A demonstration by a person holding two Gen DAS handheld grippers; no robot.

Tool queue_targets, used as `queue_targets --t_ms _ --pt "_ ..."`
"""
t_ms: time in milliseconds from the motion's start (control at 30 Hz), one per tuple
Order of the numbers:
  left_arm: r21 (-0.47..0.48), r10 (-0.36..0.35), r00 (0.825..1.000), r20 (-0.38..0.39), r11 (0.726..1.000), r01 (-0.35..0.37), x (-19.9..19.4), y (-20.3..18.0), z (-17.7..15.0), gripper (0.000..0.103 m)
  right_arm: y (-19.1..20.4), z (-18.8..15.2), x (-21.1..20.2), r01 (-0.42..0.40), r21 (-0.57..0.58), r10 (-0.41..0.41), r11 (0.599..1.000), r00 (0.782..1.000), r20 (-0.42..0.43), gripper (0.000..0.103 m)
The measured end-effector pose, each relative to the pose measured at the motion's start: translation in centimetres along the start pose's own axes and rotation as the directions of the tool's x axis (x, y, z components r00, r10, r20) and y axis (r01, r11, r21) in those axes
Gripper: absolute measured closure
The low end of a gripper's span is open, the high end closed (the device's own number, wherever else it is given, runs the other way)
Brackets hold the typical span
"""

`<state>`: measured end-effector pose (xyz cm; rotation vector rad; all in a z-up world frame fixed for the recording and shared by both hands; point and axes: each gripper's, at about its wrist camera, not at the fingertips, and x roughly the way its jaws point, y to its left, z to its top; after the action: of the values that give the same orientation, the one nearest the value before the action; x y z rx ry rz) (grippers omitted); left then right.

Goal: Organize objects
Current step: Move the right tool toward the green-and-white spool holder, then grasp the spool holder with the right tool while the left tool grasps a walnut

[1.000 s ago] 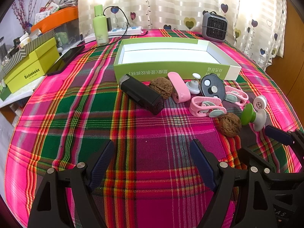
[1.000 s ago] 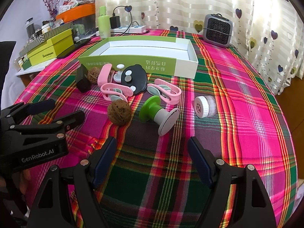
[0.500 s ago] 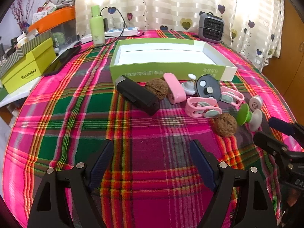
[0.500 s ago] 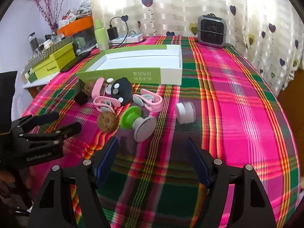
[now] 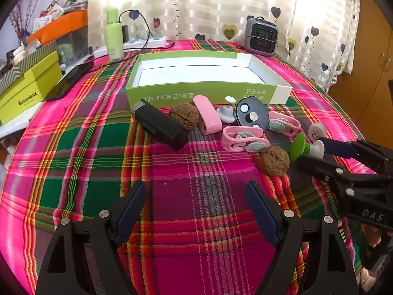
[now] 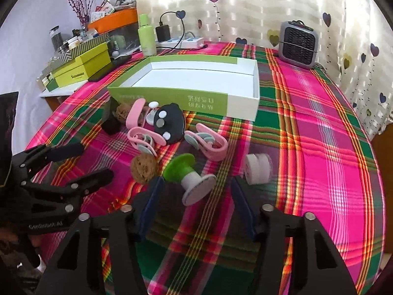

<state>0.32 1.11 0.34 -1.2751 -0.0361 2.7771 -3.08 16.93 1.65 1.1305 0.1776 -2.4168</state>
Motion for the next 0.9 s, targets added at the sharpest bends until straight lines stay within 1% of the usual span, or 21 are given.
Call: queue_targets --t_ms 67,100,433,567,700,900 --pt "0.0 0.002 1.0 0.0 1.0 -0.002 0.0 0.0 0.0 0.021 0.0 0.2 0.3 -0.004 -0.003 0.004 1.0 1.0 -0.01 0.053" --pt "-0.001 0.002 1.0 0.0 1.0 -0.002 0.0 0.0 0.0 0.021 0.0 0.3 0.4 -0.003 -0.008 0.003 1.0 1.0 -0.017 0.058" --pt "-0.014 -0.007 1.0 -0.006 1.0 0.007 0.0 -0.1 0.0 0.021 0.1 0.4 0.5 0.0 -0.018 0.0 1.0 1.0 -0.03 0.058" --pt "-0.007 -0.03 1.0 -0.01 1.0 0.03 -0.1 -0.4 0.1 0.021 -0.1 0.1 0.2 -0.003 -0.006 0.003 1.0 1.0 -0.027 0.058" --pt "0.022 -0.053 0.999 -0.012 0.998 0.053 -0.1 -1.2 0.4 0.022 -0.3 -0.3 -0.2 0.011 0.004 -0.011 1.0 1.0 -0.028 0.058" --pt "0.052 -0.114 0.994 -0.003 0.992 0.114 -0.3 -2.7 1.4 0.022 -0.6 -1.1 -0.9 0.018 0.01 -0.017 1.0 1.0 -0.026 0.058"
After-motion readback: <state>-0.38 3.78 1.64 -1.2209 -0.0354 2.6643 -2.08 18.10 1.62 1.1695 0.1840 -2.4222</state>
